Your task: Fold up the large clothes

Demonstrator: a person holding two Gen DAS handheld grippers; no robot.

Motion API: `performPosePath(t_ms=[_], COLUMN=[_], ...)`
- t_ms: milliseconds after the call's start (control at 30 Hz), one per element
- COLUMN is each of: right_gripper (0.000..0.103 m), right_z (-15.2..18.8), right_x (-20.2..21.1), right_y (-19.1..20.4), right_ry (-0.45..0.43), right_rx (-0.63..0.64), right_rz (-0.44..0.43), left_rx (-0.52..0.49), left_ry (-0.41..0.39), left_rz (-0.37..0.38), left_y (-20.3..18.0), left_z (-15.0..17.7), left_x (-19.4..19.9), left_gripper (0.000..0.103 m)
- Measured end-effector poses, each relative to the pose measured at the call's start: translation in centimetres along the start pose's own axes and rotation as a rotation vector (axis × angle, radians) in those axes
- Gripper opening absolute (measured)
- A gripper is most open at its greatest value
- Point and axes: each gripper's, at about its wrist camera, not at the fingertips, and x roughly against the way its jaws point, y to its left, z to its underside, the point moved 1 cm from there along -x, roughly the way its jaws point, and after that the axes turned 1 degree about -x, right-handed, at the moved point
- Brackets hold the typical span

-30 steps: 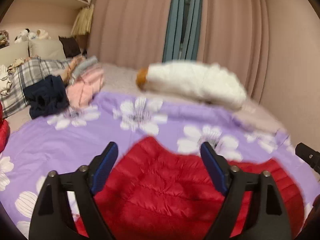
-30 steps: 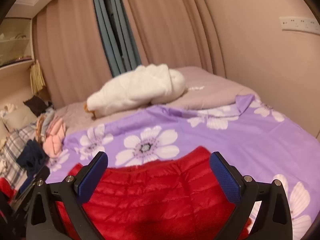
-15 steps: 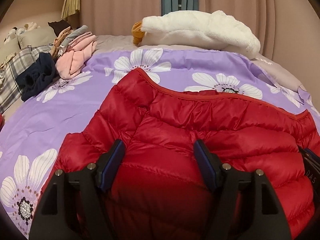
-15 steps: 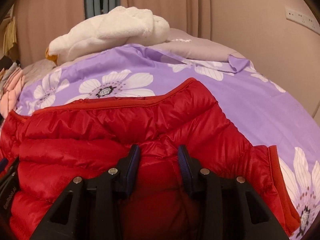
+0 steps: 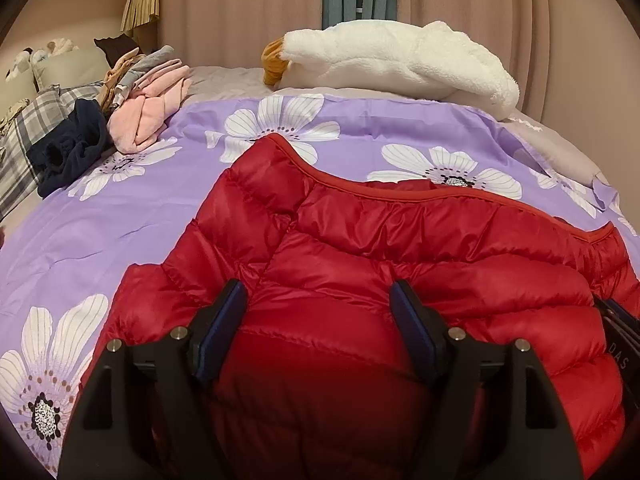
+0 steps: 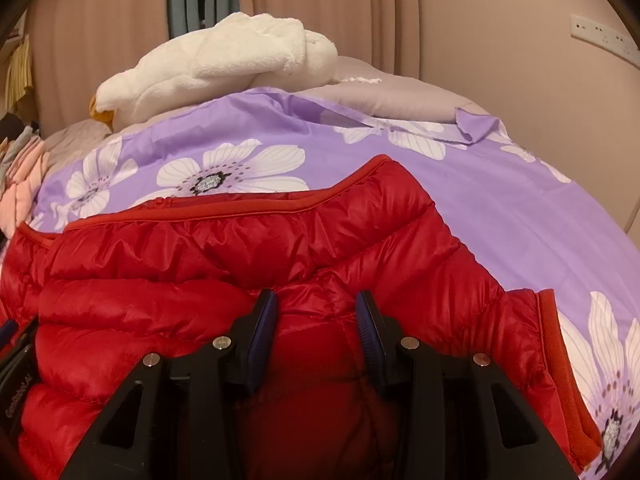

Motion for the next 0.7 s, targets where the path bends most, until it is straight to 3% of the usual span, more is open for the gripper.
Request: performPosePath(t_ms=[700], right_gripper=[0.04], right_z=[-0.04], right_x=[-0.06], right_y=[-0.04], right_ry=[-0.005], right_rx=[-0.004], right_rz=[0.006], left_rx=[-0.002], left_ry=[0.005], left_rz=[0.0], left_y=[-0.25], left_z=[0.06], left_x=[-0.1], left_gripper=[0.079])
